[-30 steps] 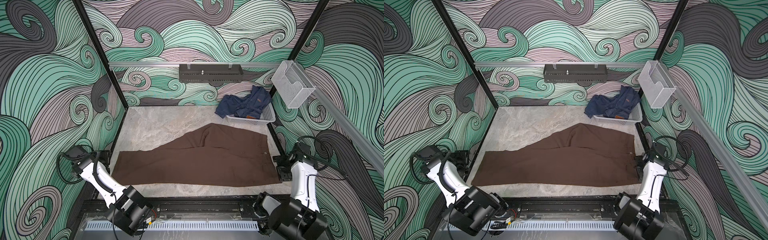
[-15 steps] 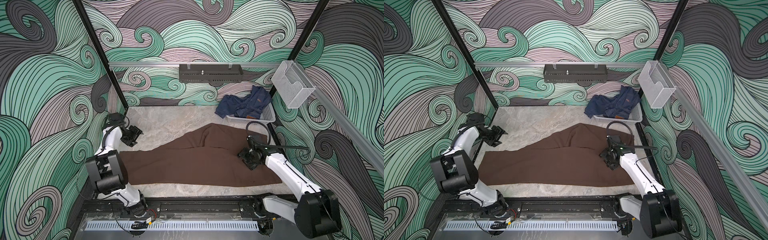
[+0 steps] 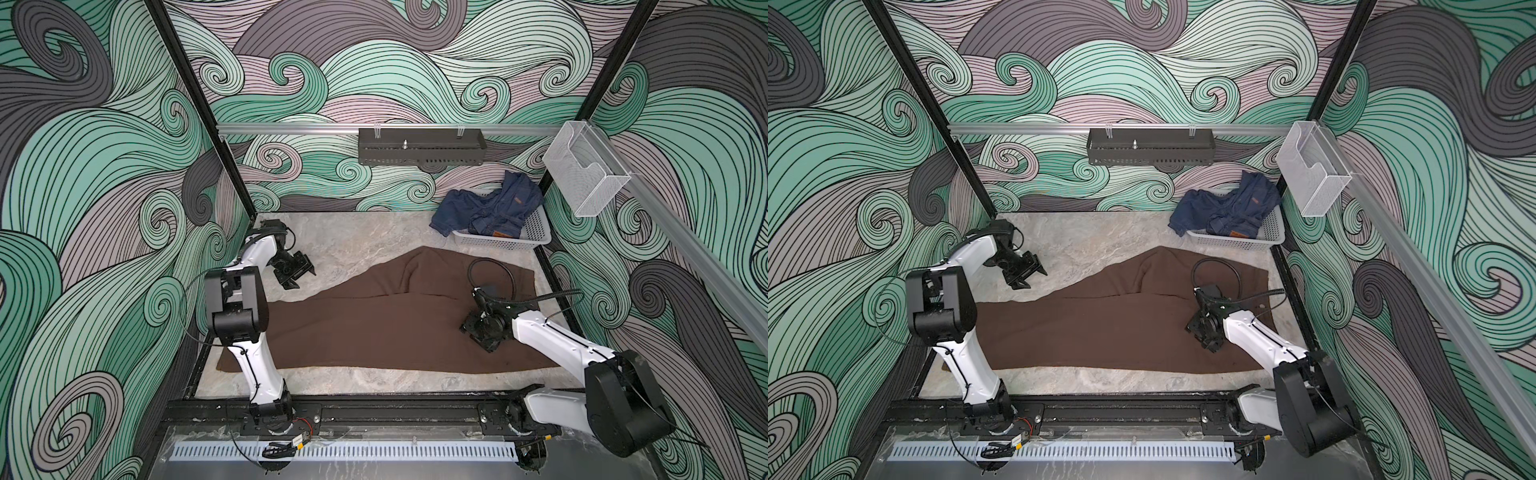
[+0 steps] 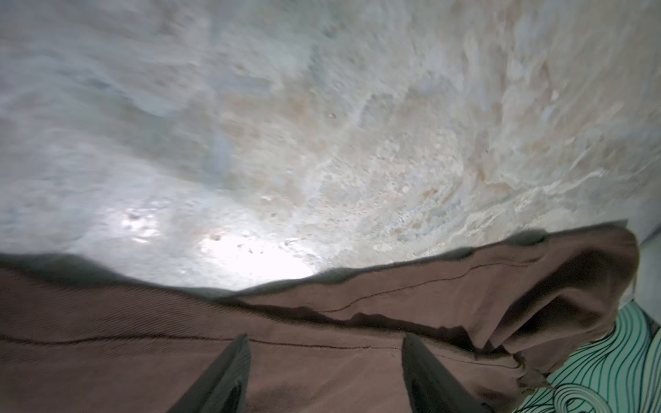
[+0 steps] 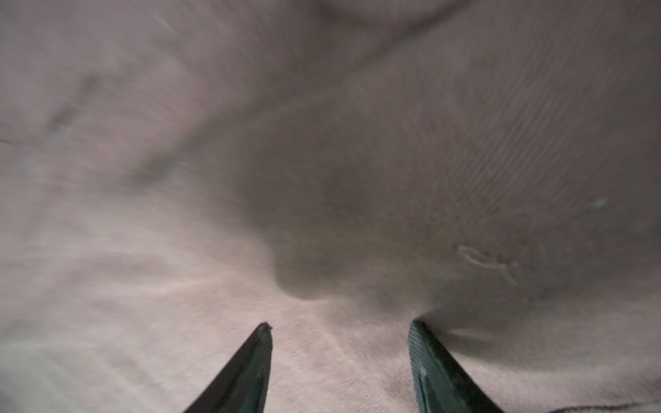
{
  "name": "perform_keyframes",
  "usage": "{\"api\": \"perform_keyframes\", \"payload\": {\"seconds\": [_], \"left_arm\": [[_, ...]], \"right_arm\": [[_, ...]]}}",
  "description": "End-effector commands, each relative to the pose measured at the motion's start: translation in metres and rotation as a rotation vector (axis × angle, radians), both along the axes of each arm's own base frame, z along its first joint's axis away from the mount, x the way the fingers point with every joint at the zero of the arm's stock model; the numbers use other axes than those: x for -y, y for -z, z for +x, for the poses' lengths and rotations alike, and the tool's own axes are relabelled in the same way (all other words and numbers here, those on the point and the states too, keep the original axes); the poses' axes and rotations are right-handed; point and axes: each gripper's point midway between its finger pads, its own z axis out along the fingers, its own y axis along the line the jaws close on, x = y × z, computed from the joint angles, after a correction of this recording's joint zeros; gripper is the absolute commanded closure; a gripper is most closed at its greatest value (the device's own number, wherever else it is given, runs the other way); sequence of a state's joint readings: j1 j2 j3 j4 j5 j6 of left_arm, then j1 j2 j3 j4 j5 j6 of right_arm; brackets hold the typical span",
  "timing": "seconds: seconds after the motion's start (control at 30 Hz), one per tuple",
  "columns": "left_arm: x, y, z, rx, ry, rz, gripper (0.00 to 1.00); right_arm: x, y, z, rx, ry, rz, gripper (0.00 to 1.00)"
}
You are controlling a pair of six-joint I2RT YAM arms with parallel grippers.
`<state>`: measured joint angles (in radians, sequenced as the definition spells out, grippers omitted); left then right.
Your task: Fold and stack the trousers
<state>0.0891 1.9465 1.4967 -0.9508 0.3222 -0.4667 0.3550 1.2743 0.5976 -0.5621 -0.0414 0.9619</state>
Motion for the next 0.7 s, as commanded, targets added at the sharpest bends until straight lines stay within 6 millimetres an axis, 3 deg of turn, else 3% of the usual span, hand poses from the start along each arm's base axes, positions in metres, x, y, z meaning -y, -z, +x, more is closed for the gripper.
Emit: {"api": "perform_keyframes", "payload": {"seconds": [0.0, 0.37, 0.53, 0.67], "left_arm": [[0.012, 0.012, -0.007, -0.07, 0.085, 0.032, 0.31], [0.042, 0.045, -0.01, -0.154, 0.201, 0.058, 0.4], [0.044, 0.055, -0.011, -0.176, 0.222, 0.072, 0.49], [0.044, 0.06, -0.015, -0.192, 0.239, 0.086, 0.63]], "right_arm": [[0.0, 0.004, -0.002, 0.007, -0.003, -0.007, 0.39], [-0.001, 0.014, -0.012, -0.01, -0.026, -0.031, 0.43], [0.001, 0.02, -0.015, -0.025, -0.022, -0.043, 0.43], [0.003, 0.026, -0.017, -0.037, -0.016, -0.051, 0.44]]}}
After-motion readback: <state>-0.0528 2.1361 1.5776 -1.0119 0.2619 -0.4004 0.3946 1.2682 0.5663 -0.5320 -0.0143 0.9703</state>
